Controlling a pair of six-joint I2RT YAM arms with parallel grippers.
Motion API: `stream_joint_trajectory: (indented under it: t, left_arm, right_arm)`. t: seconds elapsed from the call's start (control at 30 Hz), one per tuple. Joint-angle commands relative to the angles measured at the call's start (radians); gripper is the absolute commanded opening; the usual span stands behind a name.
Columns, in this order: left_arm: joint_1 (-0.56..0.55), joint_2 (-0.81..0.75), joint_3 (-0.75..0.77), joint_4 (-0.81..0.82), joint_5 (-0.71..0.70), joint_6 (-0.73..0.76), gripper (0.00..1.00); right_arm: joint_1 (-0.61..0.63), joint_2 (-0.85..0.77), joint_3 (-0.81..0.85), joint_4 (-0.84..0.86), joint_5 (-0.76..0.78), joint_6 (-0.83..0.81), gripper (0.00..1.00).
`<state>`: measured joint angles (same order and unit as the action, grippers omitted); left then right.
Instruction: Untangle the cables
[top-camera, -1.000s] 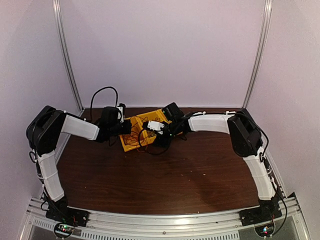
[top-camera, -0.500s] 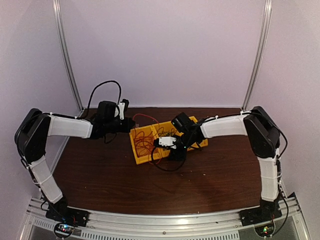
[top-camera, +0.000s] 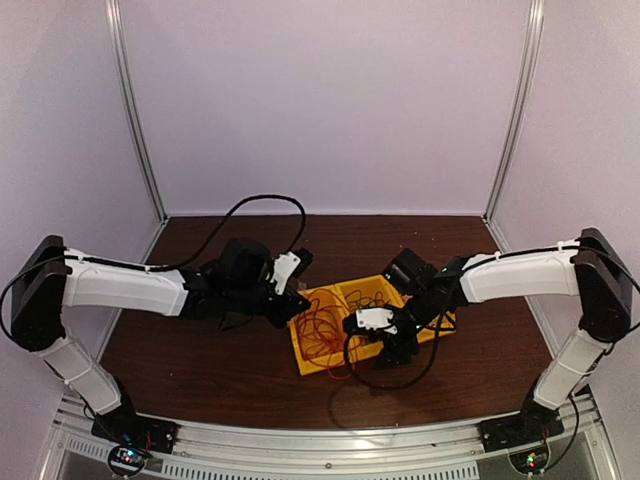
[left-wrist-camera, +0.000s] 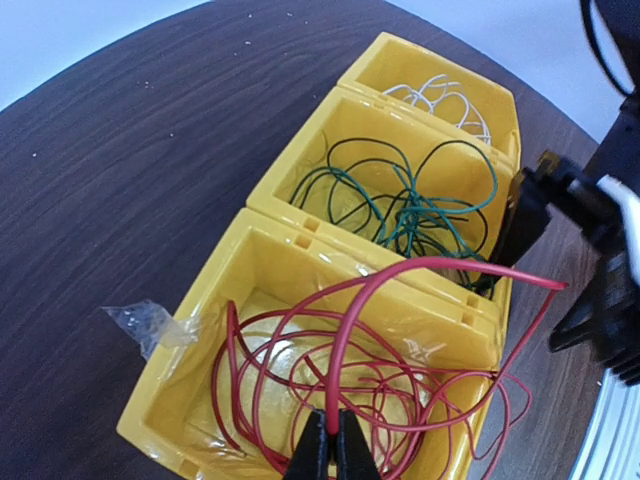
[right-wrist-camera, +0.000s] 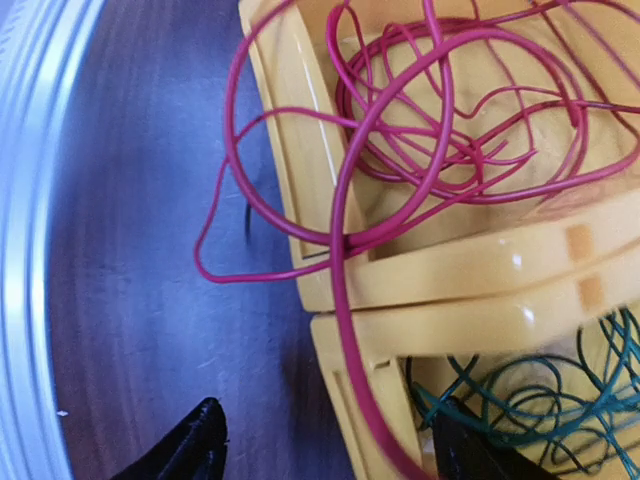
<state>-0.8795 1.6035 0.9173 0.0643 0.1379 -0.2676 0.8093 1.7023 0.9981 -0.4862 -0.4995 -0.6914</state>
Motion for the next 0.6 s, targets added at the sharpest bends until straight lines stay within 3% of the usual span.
stream_joint_trajectory:
  t: [0.0, 0.17, 0.57]
  left_arm:
    - [-0.009, -0.064, -0.009, 0.000, -0.103, 0.040, 0.00]
    - [-0.018, -0.091, -0.003, 0.042, -0.232, 0.060, 0.00]
    - [-0.028, -0.166, -0.038, 0.081, -0.316, 0.168, 0.00]
  right_arm:
    - [0.002, -0.183, 0.016, -0.122, -0.091, 0.001, 0.75]
    - [0.002, -0.224, 0.076, -0.211, -0.126, 0.030, 0.77]
    - [-0.010, -0.146, 0.203, -0.036, -0.023, 0.233, 0.72]
